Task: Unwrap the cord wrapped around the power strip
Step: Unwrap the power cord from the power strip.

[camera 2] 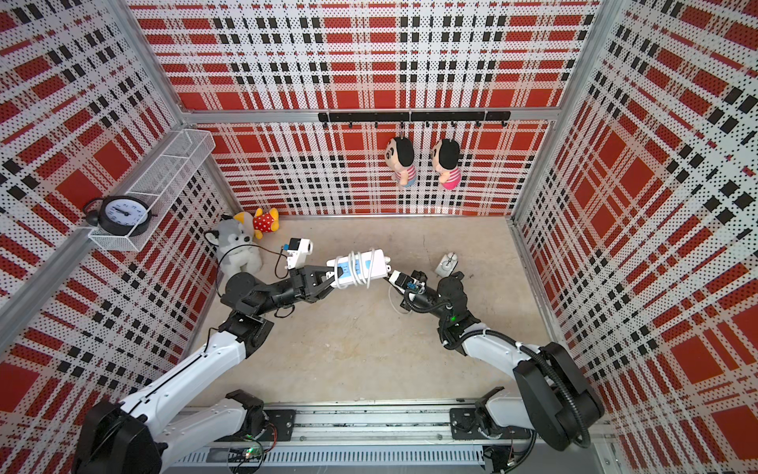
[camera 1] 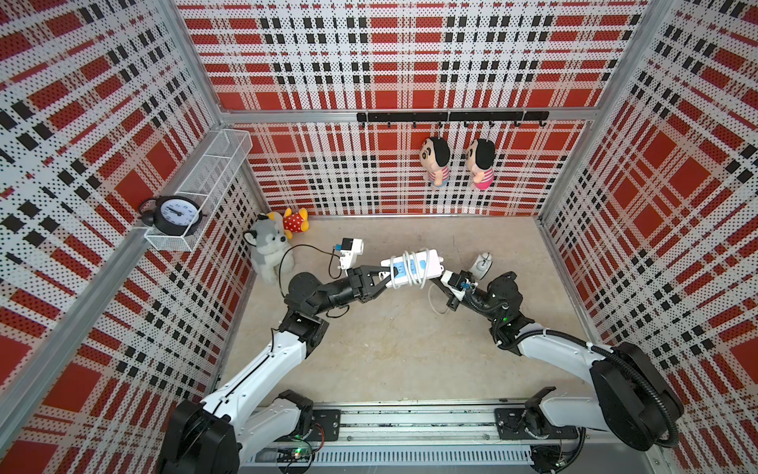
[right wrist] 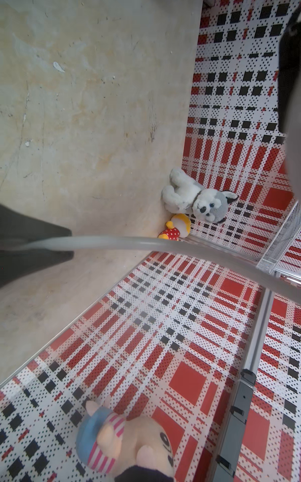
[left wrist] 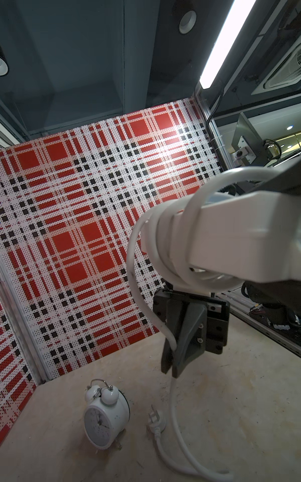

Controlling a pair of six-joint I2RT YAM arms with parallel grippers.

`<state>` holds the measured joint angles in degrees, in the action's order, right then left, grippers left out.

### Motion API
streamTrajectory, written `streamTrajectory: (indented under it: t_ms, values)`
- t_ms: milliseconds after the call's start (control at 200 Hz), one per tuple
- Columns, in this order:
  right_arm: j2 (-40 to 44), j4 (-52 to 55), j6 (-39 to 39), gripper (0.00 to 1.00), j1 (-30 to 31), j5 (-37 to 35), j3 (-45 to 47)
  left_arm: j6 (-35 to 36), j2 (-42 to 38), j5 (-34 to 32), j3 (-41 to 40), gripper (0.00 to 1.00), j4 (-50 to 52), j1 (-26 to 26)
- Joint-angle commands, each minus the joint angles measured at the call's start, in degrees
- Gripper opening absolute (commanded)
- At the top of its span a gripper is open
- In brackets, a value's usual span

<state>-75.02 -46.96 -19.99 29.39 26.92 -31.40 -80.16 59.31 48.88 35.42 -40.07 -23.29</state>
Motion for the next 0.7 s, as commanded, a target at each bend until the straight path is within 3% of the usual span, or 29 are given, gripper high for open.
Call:
streamTrajectory:
  t_ms: [0, 286, 491, 696]
  values:
    - [0.99, -3.09, 0.93, 0.00, -1.17, -1.52, -3.67, 1.54, -2.38, -1.00, -2.27, 0.00, -0.96, -0.19]
    - [12.20, 5.04, -1.33, 0.00, -3.02, -8.44, -6.87, 1.76, -2.00, -2.09, -4.34, 0.00, -0.76, 3.93]
    - [26.00, 25.88, -8.98, 0.00, -2.92, -13.62, -2.37, 3.36, -0.71, -2.82, 0.30, 0.00, -0.76, 8.65]
    - [35.05, 42.26, -9.05, 0.00, -0.27, -13.90, 2.25, 4.03, 1.17, -2.34, 6.42, 0.00, -0.96, 14.85]
